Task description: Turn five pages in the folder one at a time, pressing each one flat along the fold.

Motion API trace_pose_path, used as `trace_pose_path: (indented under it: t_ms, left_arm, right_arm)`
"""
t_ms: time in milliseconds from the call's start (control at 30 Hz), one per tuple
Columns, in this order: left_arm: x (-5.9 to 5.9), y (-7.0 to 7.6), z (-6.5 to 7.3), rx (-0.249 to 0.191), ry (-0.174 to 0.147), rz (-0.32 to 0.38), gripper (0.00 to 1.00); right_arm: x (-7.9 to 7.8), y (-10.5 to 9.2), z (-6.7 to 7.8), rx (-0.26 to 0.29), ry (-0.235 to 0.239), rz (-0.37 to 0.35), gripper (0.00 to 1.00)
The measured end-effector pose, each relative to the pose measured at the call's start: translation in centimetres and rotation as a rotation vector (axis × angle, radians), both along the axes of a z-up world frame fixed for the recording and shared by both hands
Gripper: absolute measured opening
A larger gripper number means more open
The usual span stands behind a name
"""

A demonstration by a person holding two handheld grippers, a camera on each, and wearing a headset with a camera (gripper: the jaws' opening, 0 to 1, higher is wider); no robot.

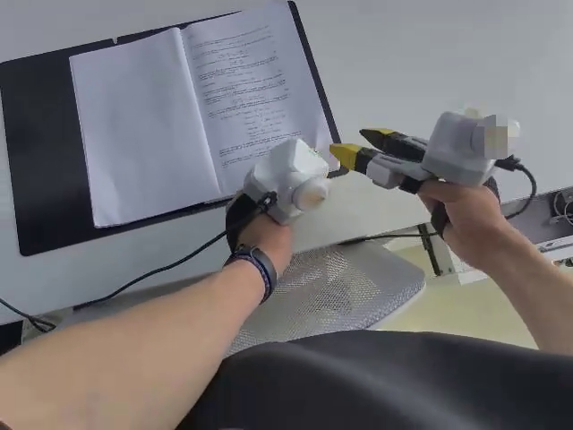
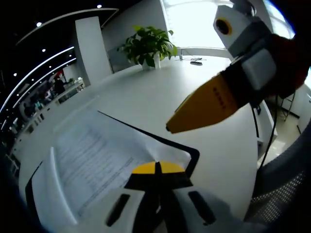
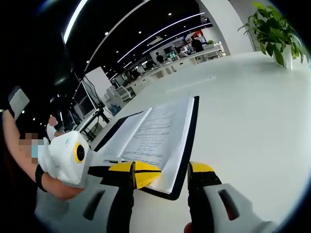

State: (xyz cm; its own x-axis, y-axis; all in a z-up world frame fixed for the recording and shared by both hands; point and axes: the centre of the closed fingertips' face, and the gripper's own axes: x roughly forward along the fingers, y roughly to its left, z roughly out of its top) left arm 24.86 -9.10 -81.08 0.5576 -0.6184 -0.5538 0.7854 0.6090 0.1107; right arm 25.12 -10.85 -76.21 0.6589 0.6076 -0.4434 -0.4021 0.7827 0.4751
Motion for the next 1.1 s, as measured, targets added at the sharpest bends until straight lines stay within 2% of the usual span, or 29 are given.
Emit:
trace_pose_path:
  t_ms: [33,67,200,333,367,433,567,767,833,967,1000,1033,1067,1100]
  left_arm:
    - [0.0,0.0,0.0,-0.002,0.001,0.000,0.00]
    - [-0.1,-0.1,0.0,0.007,-0.011,-0.011,0.00]
    - [-0.1,-0.1,0.1,0.008,-0.013,-0.019,0.00]
    - [-0.1,-0.2,0.2,0.004,-0.019,-0.022,0.00]
    - [-0.1,-0.2,0.2,0.005,-0.022,-0.024,0.00]
    - [-0.1,-0.3,0.2,0.007,-0.028,-0.040,0.00]
    - [-0.2,-0.3,0.3,0.008,-0.032,-0.055,0.00]
    - [-0.2,-0.3,0.4,0.005,-0.026,-0.064,0.00]
    - [-0.2,-0.3,0.4,-0.003,-0.011,-0.063,0.00]
    - [-0.1,-0.3,0.3,-0.013,0.024,-0.067,0.00]
    - [0.0,-0.2,0.3,-0.023,0.037,-0.066,0.00]
    - [0.0,-0.3,0.3,-0.055,0.078,-0.053,0.00]
    - [0.0,-0.2,0.4,-0.075,0.105,-0.042,0.00]
    - [0.1,-0.1,0.4,-0.104,0.150,-0.024,0.00]
  right_arm:
    - [0.5,0.5,-0.3,0.012,0.009,0.026,0.41]
    - [0.9,0.8,-0.5,0.016,0.014,0.033,0.41]
    - [2.5,1.5,-1.2,0.025,0.029,0.065,0.41]
    - [3.3,2.0,-1.5,0.046,0.044,0.077,0.41]
    - [3.4,2.2,-1.5,0.055,0.048,0.083,0.41]
    - [3.3,2.4,-1.8,0.039,0.057,0.100,0.41]
    - [3.3,2.2,-1.7,0.056,0.059,0.094,0.39]
    - [3.2,1.9,-1.9,0.083,0.077,0.077,0.29]
    - [3.3,2.0,-2.1,0.092,0.089,0.075,0.23]
    - [3.7,1.7,-2.9,0.064,0.117,0.048,0.00]
    - [3.7,1.7,-3.2,0.057,0.135,0.041,0.00]
    - [3.7,1.6,-3.5,0.041,0.143,0.033,0.00]
    - [3.7,1.6,-3.3,0.050,0.139,0.034,0.00]
    - [3.7,1.8,-3.2,0.064,0.141,0.033,0.00]
